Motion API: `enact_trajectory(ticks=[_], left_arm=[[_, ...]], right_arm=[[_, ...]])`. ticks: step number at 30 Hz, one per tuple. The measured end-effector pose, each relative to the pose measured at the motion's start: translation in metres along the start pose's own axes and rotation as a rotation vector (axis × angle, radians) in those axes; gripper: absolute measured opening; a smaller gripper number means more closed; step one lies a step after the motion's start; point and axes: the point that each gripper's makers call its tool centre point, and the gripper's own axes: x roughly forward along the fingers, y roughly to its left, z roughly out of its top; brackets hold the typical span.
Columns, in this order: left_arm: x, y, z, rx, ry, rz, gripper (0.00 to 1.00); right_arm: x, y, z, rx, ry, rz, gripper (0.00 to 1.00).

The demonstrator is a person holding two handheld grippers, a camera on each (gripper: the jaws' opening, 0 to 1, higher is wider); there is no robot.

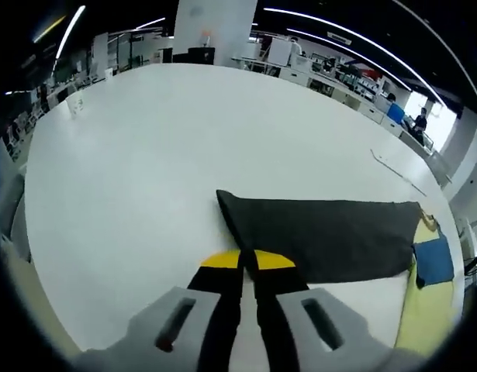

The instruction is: Fold the garment on the visible template until the final outline fits inside the template.

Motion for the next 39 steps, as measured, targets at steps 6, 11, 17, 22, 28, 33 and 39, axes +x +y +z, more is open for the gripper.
enact_trajectory(ticks=[6,11,17,22,28,33,39], left_arm=[[-0.006,-0.019,0.011,0.047,-0.018,-0.027,0.01],[-0.008,-0.039,0.016,0.052,-0.028,-0.068,0.01],[-0.009,-0.063,0.022,0.083,-0.032,-0.113,0.01],[-0.009,-0.079,0.026,0.111,-0.031,-0.145,0.01],[-0.008,-0.102,0.031,0.144,-0.031,-0.189,0.01],[-0.010,-0.123,0.036,0.147,-0.040,-0.230,0.01],[-0.013,-0.151,0.041,0.165,-0.048,-0.267,0.01]], right_arm=[[-0.001,0.000,-0.003,-0.002,0.006,0.004,0.92],[-0.002,0.000,-0.006,0.002,0.012,0.010,0.92],[-0.003,-0.003,-0.010,0.008,0.021,0.011,0.92],[-0.003,-0.002,-0.012,0.010,0.023,0.013,0.92],[-0.003,0.000,-0.015,0.010,0.025,0.020,0.93],[0.000,0.005,-0.018,0.010,0.028,0.034,0.93],[0.002,0.010,-0.019,0.005,0.030,0.053,0.93]])
